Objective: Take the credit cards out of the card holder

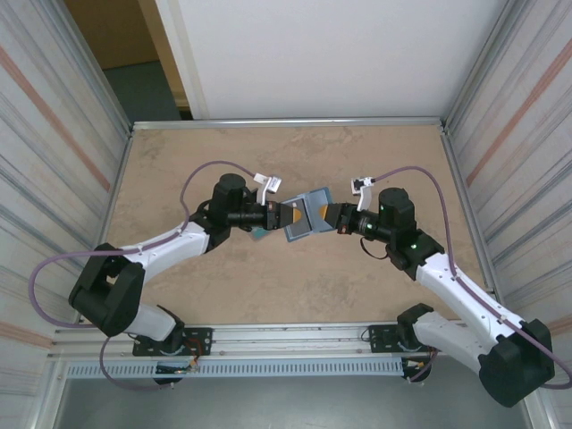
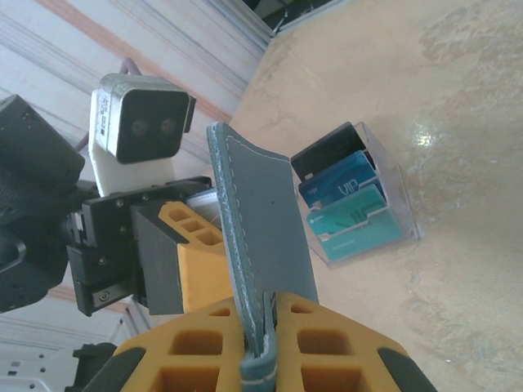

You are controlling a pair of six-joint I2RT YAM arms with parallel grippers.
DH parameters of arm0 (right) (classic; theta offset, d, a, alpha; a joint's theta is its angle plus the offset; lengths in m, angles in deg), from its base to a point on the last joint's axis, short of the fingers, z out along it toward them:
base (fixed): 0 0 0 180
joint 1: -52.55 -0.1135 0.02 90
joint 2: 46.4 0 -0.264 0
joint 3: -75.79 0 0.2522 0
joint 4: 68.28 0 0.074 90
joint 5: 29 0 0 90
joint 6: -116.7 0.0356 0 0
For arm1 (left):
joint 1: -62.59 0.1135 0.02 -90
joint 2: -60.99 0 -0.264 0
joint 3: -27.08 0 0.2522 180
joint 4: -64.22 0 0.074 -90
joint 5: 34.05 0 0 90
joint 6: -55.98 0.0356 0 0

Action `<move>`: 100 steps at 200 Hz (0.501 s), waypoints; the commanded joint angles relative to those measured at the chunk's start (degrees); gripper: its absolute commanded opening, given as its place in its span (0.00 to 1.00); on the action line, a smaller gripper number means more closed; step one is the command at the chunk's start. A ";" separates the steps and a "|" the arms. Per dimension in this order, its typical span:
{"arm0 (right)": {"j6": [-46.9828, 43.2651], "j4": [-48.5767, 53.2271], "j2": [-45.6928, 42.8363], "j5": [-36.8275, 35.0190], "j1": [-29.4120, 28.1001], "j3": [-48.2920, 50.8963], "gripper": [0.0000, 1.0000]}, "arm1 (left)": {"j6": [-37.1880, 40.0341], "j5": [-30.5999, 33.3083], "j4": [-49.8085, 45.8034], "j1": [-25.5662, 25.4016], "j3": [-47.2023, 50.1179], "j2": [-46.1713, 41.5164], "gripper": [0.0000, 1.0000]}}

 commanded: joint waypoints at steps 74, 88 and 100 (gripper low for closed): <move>-1.91 22.20 -1.70 -22.86 0.63 -5.77 0.90 | 6.57 9.13 -14.60 -2.30 0.22 -0.16 0.00; -1.70 23.82 -1.56 -24.59 0.56 -6.26 0.97 | 7.81 12.62 -19.18 -4.16 -1.05 0.32 0.00; -1.28 24.86 -1.25 -25.50 0.65 -6.53 0.99 | 8.75 15.08 -22.57 -6.26 -2.32 1.14 0.00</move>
